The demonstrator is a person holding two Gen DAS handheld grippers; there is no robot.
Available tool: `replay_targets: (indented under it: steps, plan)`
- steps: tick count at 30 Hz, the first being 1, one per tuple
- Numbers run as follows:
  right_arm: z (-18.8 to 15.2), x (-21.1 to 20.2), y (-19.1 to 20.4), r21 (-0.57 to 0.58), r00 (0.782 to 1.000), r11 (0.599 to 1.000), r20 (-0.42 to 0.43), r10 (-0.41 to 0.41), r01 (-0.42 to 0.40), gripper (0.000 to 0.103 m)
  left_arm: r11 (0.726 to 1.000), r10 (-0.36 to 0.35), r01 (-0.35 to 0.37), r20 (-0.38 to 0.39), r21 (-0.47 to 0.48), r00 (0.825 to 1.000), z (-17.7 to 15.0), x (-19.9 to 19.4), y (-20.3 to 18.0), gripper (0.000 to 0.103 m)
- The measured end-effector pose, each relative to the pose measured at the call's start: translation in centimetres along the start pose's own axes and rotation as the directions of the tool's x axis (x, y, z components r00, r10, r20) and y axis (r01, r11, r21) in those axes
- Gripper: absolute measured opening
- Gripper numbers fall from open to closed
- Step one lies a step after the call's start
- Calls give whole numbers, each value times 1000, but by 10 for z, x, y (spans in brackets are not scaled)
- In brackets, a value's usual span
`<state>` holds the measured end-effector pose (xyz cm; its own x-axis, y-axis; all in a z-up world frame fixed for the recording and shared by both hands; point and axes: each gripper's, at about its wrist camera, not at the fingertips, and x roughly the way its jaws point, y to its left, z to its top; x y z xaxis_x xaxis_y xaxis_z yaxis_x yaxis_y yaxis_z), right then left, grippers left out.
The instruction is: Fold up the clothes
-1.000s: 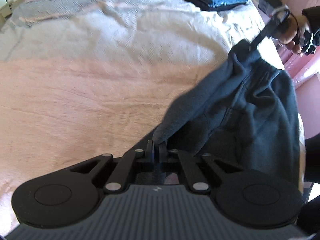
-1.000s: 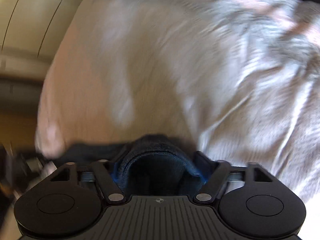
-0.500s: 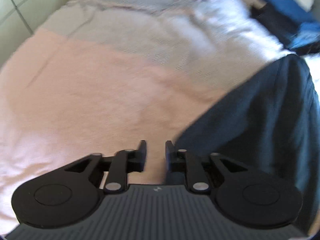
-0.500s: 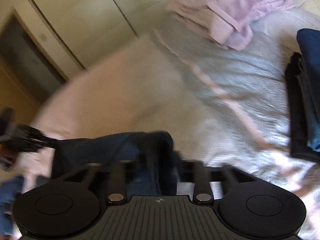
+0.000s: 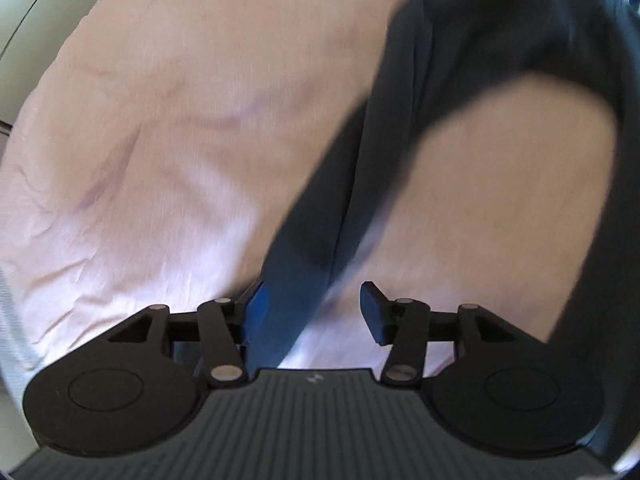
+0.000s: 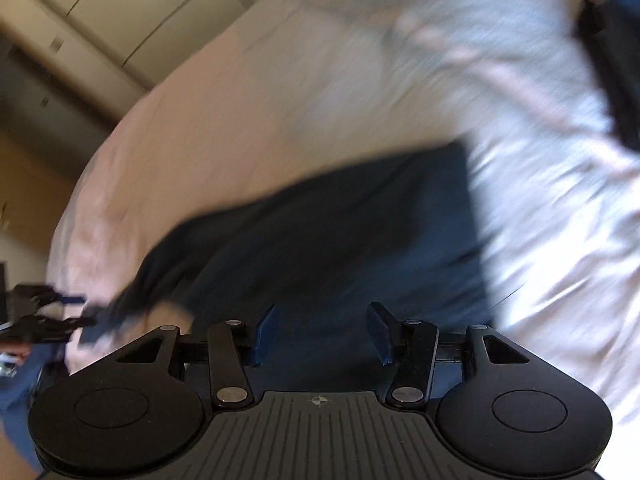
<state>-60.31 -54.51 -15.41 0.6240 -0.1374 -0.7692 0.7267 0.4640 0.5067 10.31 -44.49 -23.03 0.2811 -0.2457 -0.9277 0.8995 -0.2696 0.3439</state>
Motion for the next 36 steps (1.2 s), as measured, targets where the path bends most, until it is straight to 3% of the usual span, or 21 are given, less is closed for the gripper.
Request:
replay_targets:
  steps: [3,6,9,10,11,12,15,19,21,22,24,25,27,28,31,34,36]
  plan:
    - [-19,25,44,-100,997,993,-65,49,-56,52,995,88,-87,-24,47,996,-30,19,-1,47]
    - [-26,49,89,-252,993,963,-92,71,-92,53,980,189,-185,-48,71,981,-63,38,5,47]
    - [-23,86,120,-376,991,920,-114,75,-113,53,971,221,-215,-49,103,974,-87,63,13,45]
    - [-22,99,126,-403,990,908,-124,68,-113,53,977,197,-192,-42,92,980,-92,65,18,39]
    - [-21,110,132,-427,989,898,-135,54,-107,53,982,172,-169,-34,81,984,-96,68,23,17]
    - [-19,122,138,-450,989,887,-145,39,-101,53,987,150,-148,-30,68,988,-100,69,28,5]
    - [-14,147,153,-505,987,859,-163,3,-86,53,998,68,-69,-24,-13,997,-104,20,58,2]
    - [-3,134,165,-506,992,860,-127,9,-72,53,991,-53,54,12,-126,999,-110,-60,104,2]
    - [0,127,169,-505,994,860,-110,16,-70,53,978,-107,107,10,-177,994,-105,-90,137,8]
    - [1,124,170,-504,995,861,-102,19,-68,53,979,-27,30,14,-200,1000,-101,-92,152,11]
    - [1,119,172,-500,996,864,-84,21,-61,53,960,128,-121,14,-251,992,-92,-93,182,20]
    - [0,118,173,-498,997,866,-77,18,-54,53,937,187,-178,1,-301,982,-90,-85,195,34]
    - [-1,116,172,-489,997,871,-75,2,-39,53,879,285,-271,-24,-392,958,-87,-71,218,34]
    - [-2,115,170,-485,997,874,-76,-6,-31,53,881,267,-238,14,-409,964,-87,-69,214,35]
    - [-10,110,165,-475,996,880,-83,-15,-27,53,940,137,-91,119,-329,983,-87,-62,159,51]
    - [-15,110,159,-443,995,896,-102,-23,-24,53,990,-35,58,178,-127,983,-88,-49,75,59]
    - [-17,115,160,-435,993,900,-115,-32,-21,53,997,-52,42,172,65,984,-94,-36,15,66]
